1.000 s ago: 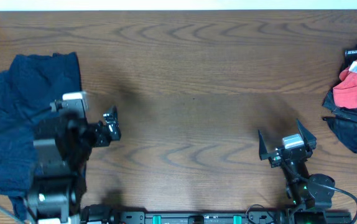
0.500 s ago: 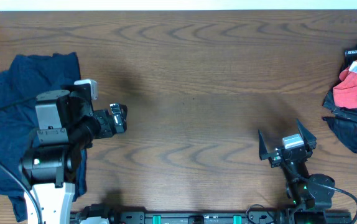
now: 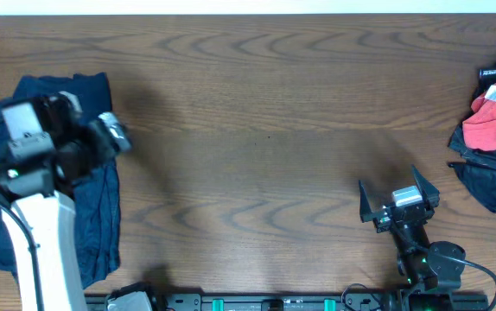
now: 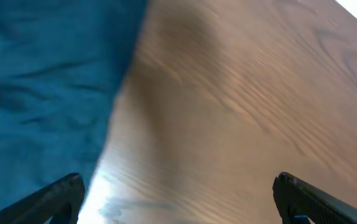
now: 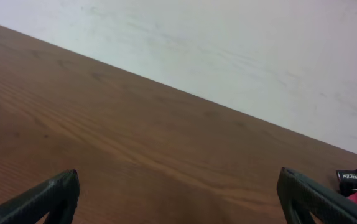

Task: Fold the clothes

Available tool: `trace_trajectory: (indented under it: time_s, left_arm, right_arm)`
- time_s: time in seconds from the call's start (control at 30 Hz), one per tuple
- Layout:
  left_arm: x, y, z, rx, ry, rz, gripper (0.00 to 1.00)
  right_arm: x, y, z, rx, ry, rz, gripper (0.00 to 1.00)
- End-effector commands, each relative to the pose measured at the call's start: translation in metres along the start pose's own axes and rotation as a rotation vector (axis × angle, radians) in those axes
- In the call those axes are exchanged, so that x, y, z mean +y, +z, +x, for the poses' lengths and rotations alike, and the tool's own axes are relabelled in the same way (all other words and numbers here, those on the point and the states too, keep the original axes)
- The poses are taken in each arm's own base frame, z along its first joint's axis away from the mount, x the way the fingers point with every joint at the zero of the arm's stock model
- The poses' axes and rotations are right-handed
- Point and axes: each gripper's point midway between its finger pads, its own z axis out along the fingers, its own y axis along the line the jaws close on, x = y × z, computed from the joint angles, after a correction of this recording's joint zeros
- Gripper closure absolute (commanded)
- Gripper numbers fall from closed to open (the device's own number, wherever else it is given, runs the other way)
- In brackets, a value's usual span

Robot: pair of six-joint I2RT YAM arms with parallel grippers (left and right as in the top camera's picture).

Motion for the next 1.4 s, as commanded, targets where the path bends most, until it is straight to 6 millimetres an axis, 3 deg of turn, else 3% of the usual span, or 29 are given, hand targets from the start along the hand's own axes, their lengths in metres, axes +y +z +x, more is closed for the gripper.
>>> trace_trajectory:
  time_s: [0.0,0.33,0.43,0.6,0.83,1.03,1.37]
  left_arm:
    - [0.033,0.000,-0.017,-0.023,-0.125,-0.113,0.02]
    - [0.106,0.004,-0.014,0.025,-0.380,-0.236,0.02]
    - [0.119,0.011,-0.011,0.055,-0.430,-0.258,0.01]
    - [0.138,0.043,0.006,0.188,-0.487,-0.295,0.01]
    - [0.144,0.074,0.025,0.324,-0.522,-0.291,0.01]
    - [0.153,0.066,0.018,0.276,-0.573,-0.298,0.01]
    - [0.184,0.030,0.006,0.145,-0.777,-0.270,0.01]
  right_arm:
    - [-0.002,0.000,0.002,0.007,0.011,0.011,0.01]
    - [-0.002,0.000,0.002,0.007,0.011,0.011,0.01]
    - [-0.002,0.000,0.002,0.007,0.011,0.011,0.01]
    - [-0.002,0.000,0.002,0.007,0.011,0.011,0.01]
    - [-0.002,0.000,0.002,0.008,0.011,0.011,0.01]
    - [-0.002,0.000,0.002,0.008,0.011,0.011,0.01]
    - [-0.002,0.000,0.002,0.007,0.011,0.011,0.01]
